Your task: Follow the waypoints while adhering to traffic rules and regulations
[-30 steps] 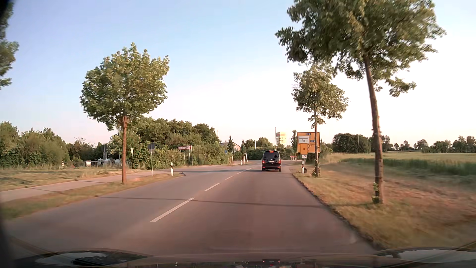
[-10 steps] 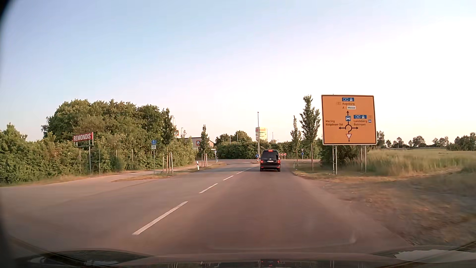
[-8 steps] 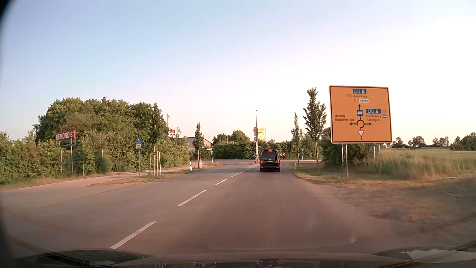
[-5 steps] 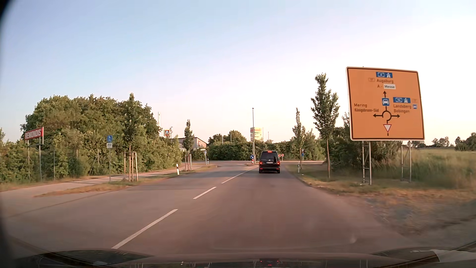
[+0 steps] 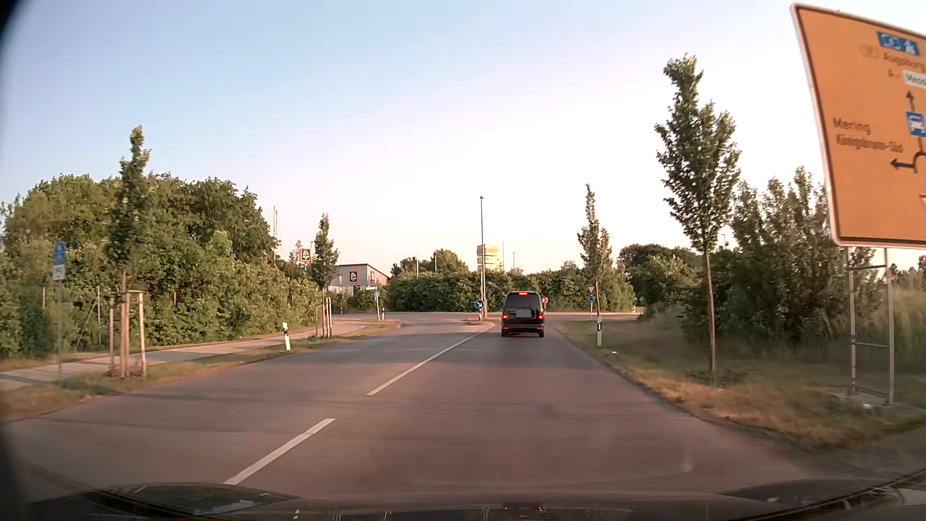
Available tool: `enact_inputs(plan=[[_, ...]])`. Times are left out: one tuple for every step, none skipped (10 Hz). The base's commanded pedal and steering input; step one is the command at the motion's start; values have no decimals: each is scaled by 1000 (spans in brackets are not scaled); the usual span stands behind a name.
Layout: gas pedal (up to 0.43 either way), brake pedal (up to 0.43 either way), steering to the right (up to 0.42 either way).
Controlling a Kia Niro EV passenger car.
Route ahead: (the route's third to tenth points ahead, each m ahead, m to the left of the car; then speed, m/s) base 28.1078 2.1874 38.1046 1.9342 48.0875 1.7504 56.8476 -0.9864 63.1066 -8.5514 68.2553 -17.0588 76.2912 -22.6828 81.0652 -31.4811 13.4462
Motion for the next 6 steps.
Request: enact_inputs(plan=[[0, 12, 14], [0, 12, 14], [0, 12, 14], [0, 18, 14], [0, 12, 14], [0, 24, 13]])
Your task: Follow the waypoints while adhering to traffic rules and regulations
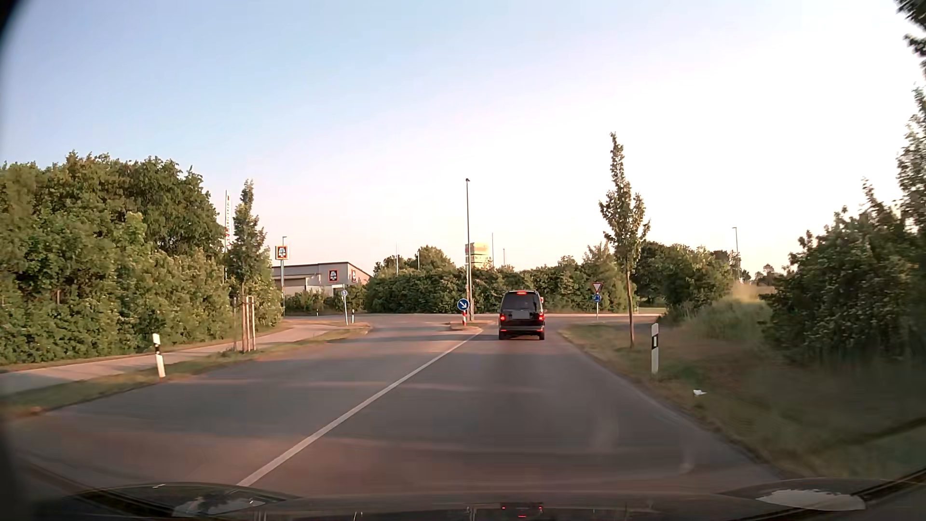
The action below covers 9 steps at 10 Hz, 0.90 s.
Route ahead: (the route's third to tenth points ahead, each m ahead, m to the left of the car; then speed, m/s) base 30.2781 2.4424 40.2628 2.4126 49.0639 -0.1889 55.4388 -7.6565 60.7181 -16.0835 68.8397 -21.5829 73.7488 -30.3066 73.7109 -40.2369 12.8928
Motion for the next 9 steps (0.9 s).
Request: enact_inputs(plan=[[0, 55, 12], [0, 55, 12], [0, 104, 12], [0, 122, 12], [0, 159, 12], [0, 171, 12], [0, 189, 12], [0, 207, 12], [0, 220, 12]])
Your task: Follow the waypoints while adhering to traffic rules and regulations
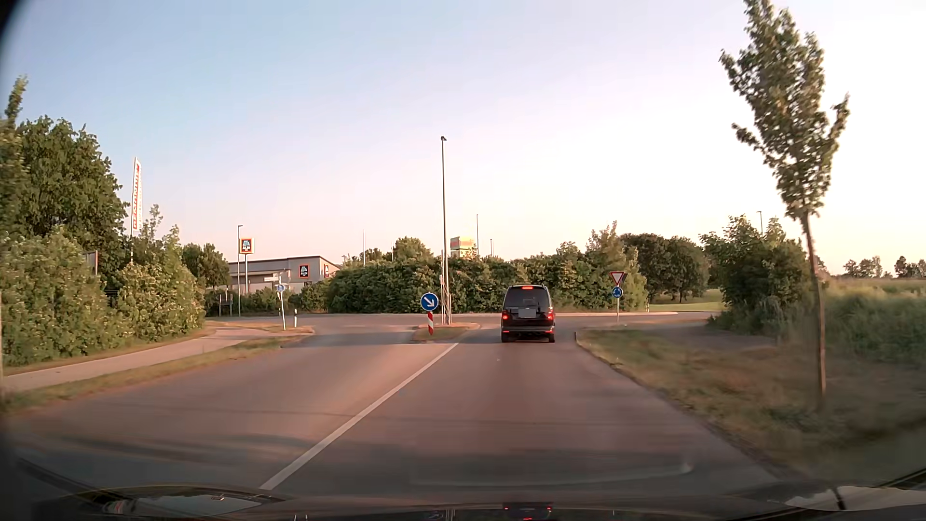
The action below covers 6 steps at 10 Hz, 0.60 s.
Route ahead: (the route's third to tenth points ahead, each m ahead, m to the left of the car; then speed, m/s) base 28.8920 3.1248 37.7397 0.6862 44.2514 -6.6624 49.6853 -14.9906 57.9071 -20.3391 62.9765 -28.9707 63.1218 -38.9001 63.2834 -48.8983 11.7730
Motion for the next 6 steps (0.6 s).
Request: enact_inputs(plan=[[0, 238, 12], [0, 250, 12], [0, 268, 12], [0, 268, 13], [0, 274, 13], [0, 274, 13]])
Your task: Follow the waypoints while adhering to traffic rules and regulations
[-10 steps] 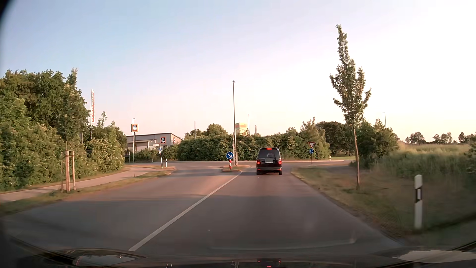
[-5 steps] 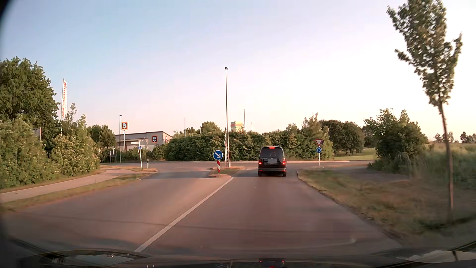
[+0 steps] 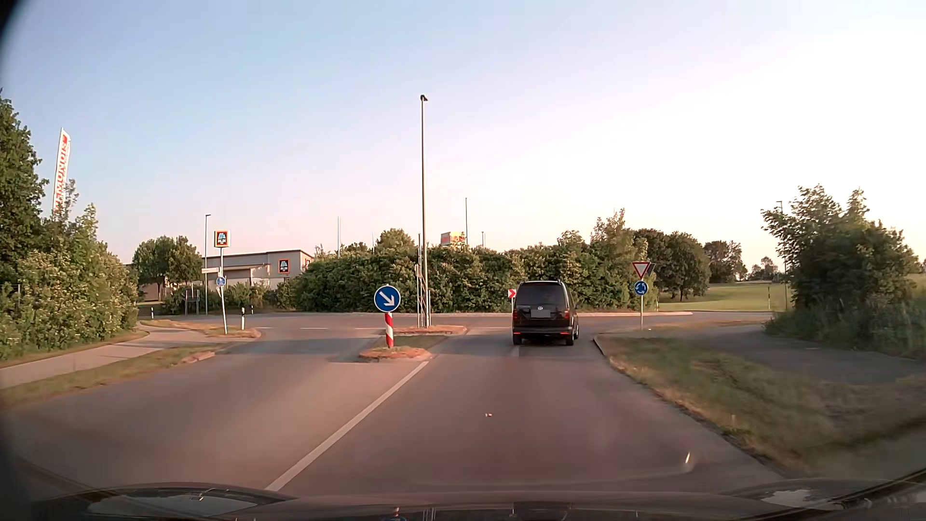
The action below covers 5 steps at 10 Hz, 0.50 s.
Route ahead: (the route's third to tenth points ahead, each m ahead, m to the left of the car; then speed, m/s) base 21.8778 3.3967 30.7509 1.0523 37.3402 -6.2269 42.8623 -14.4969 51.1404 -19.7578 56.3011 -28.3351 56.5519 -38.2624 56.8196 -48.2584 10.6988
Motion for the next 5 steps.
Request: enact_inputs(plan=[[0, 274, 13], [0, 274, 14], [0, 274, 14], [0, 274, 14], [0, 274, 14]])
